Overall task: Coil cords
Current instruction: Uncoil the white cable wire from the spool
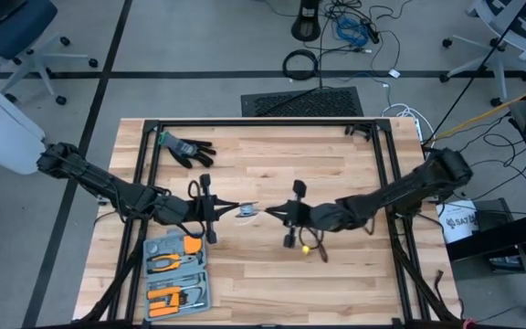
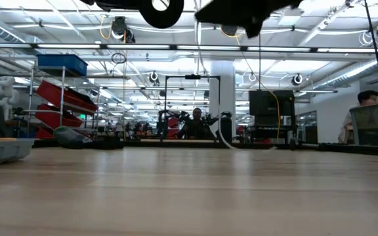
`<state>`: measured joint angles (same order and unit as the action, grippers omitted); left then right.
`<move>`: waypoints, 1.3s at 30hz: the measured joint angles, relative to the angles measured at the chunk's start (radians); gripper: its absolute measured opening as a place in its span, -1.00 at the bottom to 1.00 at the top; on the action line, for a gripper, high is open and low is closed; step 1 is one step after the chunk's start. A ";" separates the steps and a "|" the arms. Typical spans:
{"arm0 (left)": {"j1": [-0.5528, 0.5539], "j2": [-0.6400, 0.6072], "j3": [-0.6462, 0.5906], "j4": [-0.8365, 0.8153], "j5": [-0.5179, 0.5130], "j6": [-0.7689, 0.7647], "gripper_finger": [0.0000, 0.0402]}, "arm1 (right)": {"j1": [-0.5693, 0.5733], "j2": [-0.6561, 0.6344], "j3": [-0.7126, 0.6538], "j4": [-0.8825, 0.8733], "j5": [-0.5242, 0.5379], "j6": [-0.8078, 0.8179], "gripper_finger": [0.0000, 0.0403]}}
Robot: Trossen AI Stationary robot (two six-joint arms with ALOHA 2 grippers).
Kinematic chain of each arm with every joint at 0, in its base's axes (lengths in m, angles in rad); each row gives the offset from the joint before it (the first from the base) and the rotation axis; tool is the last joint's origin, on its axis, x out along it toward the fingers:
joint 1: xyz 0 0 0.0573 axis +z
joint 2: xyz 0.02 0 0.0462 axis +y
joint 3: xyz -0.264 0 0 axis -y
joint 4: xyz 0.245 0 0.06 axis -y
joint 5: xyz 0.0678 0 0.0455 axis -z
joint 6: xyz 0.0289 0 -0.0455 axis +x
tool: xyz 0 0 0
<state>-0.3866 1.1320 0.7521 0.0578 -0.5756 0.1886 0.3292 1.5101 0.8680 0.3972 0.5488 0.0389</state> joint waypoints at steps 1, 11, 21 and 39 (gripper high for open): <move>0.000 0.000 0.000 0.000 -0.002 0.000 -1.00 | 0.009 -0.022 0.000 -0.008 0.000 -0.003 -1.00; 0.000 0.000 0.000 0.008 -0.073 0.000 -1.00 | 0.060 -0.060 0.000 0.128 -0.076 -0.031 -1.00; 0.000 0.000 0.000 0.027 -0.243 -0.004 -1.00 | 0.048 0.025 0.000 0.173 -0.135 -0.017 -1.00; 0.000 0.000 0.000 0.171 -0.081 -0.028 -1.00 | -0.050 0.088 0.000 -0.182 -0.129 0.081 -1.00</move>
<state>-0.3866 1.1316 0.7521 0.2289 -0.6568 0.1608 0.2791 1.5982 0.8680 0.2153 0.4194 0.1200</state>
